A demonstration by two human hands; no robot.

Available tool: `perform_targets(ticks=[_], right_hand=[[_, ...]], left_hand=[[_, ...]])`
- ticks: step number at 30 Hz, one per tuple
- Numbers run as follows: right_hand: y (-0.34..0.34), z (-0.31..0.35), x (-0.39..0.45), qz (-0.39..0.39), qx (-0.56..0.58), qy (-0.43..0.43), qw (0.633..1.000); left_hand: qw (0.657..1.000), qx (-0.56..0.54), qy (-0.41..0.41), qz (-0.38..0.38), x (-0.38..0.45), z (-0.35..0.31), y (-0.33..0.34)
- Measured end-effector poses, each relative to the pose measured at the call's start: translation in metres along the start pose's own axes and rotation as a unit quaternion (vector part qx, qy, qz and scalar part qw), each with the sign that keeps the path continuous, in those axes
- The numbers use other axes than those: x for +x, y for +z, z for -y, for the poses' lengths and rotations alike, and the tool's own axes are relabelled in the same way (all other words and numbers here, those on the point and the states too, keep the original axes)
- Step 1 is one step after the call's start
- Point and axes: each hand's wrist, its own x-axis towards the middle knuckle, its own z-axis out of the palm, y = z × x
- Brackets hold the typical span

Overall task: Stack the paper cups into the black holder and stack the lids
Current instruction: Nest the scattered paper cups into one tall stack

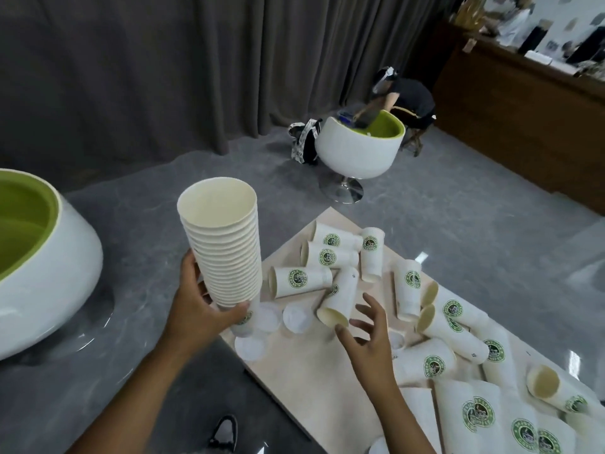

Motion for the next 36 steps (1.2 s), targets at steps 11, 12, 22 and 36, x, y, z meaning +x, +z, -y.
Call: perform_targets(ticks=[11, 12, 22, 36], right_hand=[[0.061, -0.064, 0.05, -0.159, -0.08, 0.144, 0.973], [0.065, -0.072, 0.054, -0.166, -0.086, 0.151, 0.971], [0.094, -0.11, 0.08, -0.207, -0.077, 0.226, 0.949], [0.079, -0.107, 0.087, -0.257, -0.019, 0.207, 0.944]], left_hand=[[0.997, -0.013, -0.029, 0.072, 0.05, 0.023, 0.002], [0.996, -0.016, -0.034, 0.078, 0.051, 0.024, 0.006], [0.995, 0.026, -0.013, 0.095, 0.057, 0.039, 0.033], [0.992, 0.049, -0.016, 0.115, 0.073, 0.028, 0.059]])
